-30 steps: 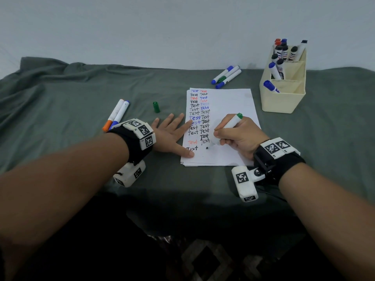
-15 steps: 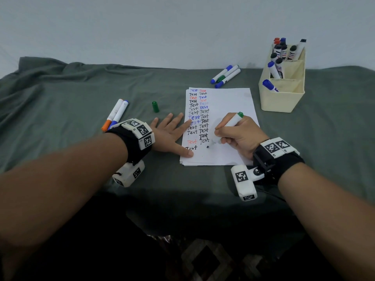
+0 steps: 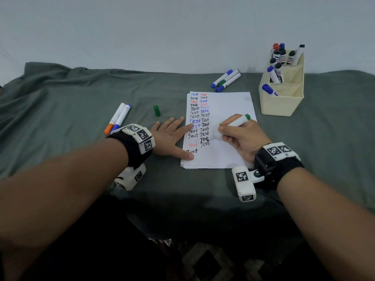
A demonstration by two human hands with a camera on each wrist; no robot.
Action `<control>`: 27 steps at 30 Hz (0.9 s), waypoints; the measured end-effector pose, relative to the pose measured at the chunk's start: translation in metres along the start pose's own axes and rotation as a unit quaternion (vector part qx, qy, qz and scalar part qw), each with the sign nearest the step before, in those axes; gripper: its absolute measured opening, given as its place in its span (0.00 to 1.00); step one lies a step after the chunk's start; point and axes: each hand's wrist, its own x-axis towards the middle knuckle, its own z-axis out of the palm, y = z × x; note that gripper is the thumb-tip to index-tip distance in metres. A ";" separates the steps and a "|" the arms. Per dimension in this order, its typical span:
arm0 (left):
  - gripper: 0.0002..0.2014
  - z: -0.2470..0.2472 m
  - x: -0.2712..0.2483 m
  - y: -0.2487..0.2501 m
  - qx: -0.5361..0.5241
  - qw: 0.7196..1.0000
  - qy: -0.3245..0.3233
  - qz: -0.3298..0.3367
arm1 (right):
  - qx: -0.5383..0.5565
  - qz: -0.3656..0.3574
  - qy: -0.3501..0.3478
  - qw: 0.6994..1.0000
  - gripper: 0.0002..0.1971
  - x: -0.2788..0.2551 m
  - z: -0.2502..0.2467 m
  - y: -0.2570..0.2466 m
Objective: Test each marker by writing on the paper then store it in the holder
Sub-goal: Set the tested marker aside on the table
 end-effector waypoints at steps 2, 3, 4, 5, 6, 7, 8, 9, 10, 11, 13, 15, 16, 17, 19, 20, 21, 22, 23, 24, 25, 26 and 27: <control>0.46 -0.007 -0.001 -0.002 -0.020 0.997 0.079 0.011 | -0.009 0.005 0.005 1.000 0.08 0.000 -0.001 -0.001; 0.40 -0.011 -0.002 -0.004 -0.025 0.990 0.135 0.017 | -0.008 0.009 0.007 1.000 0.09 0.000 -0.001 0.000; 0.34 -0.016 -0.002 -0.007 -0.023 0.981 0.193 0.017 | 0.001 0.011 0.006 1.000 0.09 0.000 -0.001 0.000; 0.30 -0.019 -0.002 -0.010 -0.014 0.969 0.246 0.009 | 0.012 0.011 0.003 1.000 0.08 0.000 -0.001 -0.001; 0.26 -0.022 -0.001 -0.015 -0.007 0.957 0.289 -0.008 | 0.023 0.011 0.000 1.000 0.07 0.000 -0.001 -0.001; 0.24 -0.023 0.001 -0.019 -0.002 0.948 0.318 -0.028 | 0.033 0.012 -0.002 0.999 0.06 0.000 -0.001 -0.001; 0.23 -0.024 0.003 -0.024 -0.002 0.942 0.332 -0.051 | 0.044 0.014 -0.003 0.999 0.05 0.000 0.000 -0.002; 0.24 -0.025 0.005 -0.027 -0.006 0.940 0.334 -0.077 | 0.054 0.015 -0.003 0.998 0.05 0.000 0.000 -0.003; 0.24 -0.025 0.007 -0.031 -0.014 0.940 0.326 -0.104 | 0.063 0.017 -0.002 0.998 0.05 0.000 0.001 -0.003; 0.25 -0.025 0.009 -0.036 -0.025 0.942 0.310 -0.127 | 0.066 0.018 0.000 0.998 0.06 0.000 0.001 -0.003; 0.26 -0.024 0.013 -0.044 -0.039 0.951 0.265 -0.156 | 0.061 0.018 0.002 0.998 0.07 -0.001 0.001 -0.004; 0.25 -0.025 0.016 -0.049 -0.056 0.954 0.246 -0.162 | 0.044 0.016 0.001 0.999 0.08 -0.002 0.001 -0.004; 0.24 -0.025 0.016 -0.051 -0.074 0.951 0.251 -0.167 | 0.035 0.015 -0.001 0.999 0.08 -0.002 0.001 -0.004; 0.22 -0.026 0.016 -0.053 -0.092 0.945 0.262 -0.173 | 0.028 0.016 -0.002 0.999 0.08 -0.003 0.000 -0.004; 0.17 -0.025 0.016 -0.055 -0.118 0.933 0.286 -0.182 | 0.028 0.020 -0.004 0.999 0.09 -0.002 -0.001 -0.003; 0.15 -0.025 0.015 -0.054 -0.128 0.930 0.292 -0.182 | 0.032 0.022 -0.006 0.999 0.09 -0.002 -0.001 -0.003; 0.13 -0.025 0.014 -0.052 -0.138 0.928 0.296 -0.178 | 0.036 0.023 -0.008 0.999 0.09 -0.002 -0.001 -0.003; 0.13 -0.025 0.013 -0.049 -0.145 0.927 0.304 -0.168 | 0.038 0.025 -0.010 0.999 0.09 -0.002 -0.001 -0.002; 0.12 -0.024 0.011 -0.046 -0.152 0.925 0.313 -0.153 | 0.038 0.027 -0.012 0.999 0.10 -0.001 -0.002 -0.002; 0.12 -0.023 0.010 -0.042 -0.159 0.924 0.321 -0.135 | 0.036 0.029 -0.015 0.999 0.10 0.000 -0.002 -0.001; 0.11 -0.022 0.007 -0.037 -0.167 0.924 0.324 -0.116 | 0.034 0.029 -0.019 0.999 0.11 0.000 -0.002 -0.001; 0.11 -0.021 0.005 -0.033 -0.171 0.926 0.323 -0.096 | 0.032 0.029 -0.024 0.999 0.11 0.001 -0.002 -0.001; 0.11 -0.021 0.003 -0.028 -0.170 0.930 0.318 -0.075 | 0.027 0.029 -0.029 0.999 0.11 0.001 -0.003 0.000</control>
